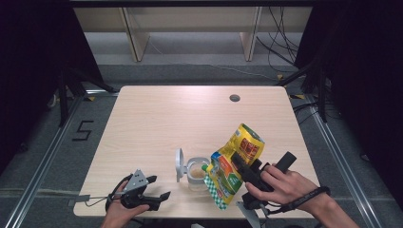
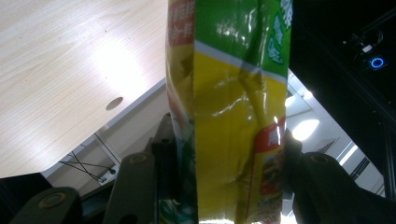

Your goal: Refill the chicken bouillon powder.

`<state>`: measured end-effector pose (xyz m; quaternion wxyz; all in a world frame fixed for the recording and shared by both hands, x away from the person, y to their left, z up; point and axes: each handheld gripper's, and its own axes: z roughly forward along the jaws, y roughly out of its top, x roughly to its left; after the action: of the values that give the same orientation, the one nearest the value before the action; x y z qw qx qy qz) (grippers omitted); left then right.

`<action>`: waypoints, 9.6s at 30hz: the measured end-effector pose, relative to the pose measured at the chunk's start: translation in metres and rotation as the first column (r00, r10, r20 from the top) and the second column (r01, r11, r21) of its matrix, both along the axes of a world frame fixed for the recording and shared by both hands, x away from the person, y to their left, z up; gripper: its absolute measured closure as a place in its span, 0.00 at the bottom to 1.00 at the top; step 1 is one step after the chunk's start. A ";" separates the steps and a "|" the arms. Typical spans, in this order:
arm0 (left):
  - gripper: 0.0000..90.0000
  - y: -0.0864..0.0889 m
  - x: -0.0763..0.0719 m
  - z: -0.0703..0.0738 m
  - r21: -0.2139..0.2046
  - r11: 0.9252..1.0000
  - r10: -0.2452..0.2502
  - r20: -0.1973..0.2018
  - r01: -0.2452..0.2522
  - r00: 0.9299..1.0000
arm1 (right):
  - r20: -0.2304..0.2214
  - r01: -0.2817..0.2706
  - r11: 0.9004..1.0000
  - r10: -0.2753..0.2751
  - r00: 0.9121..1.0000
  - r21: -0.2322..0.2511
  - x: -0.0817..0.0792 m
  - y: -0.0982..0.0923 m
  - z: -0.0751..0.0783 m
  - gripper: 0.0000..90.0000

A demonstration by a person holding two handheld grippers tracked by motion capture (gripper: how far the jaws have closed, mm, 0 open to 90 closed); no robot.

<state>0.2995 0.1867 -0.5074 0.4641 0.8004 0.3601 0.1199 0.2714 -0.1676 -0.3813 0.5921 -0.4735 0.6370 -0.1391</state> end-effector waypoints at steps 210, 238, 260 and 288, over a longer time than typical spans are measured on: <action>0.22 0.002 0.000 0.002 0.027 1.000 -0.008 0.026 0.007 1.000 | 0.002 -0.005 1.000 0.005 1.000 0.011 -0.009 -0.006 -0.003 0.68; 0.23 0.001 0.000 0.002 0.016 1.000 -0.008 0.021 0.007 1.000 | -0.001 -0.003 1.000 0.003 1.000 0.017 -0.008 -0.005 -0.004 0.68; 0.23 0.002 0.000 0.002 0.023 1.000 -0.014 0.025 0.014 1.000 | -0.018 -0.002 1.000 0.003 1.000 0.031 -0.006 -0.005 -0.005 0.68; 0.23 0.001 0.001 0.001 0.017 1.000 -0.009 0.024 0.008 1.000 | -0.043 0.012 0.999 -0.011 0.999 0.032 0.002 -0.008 -0.007 0.69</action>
<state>0.3005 0.1876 -0.5064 0.4620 0.8044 0.3500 0.1306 0.2732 -0.1758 -0.3881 0.5849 -0.4632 0.6545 -0.1220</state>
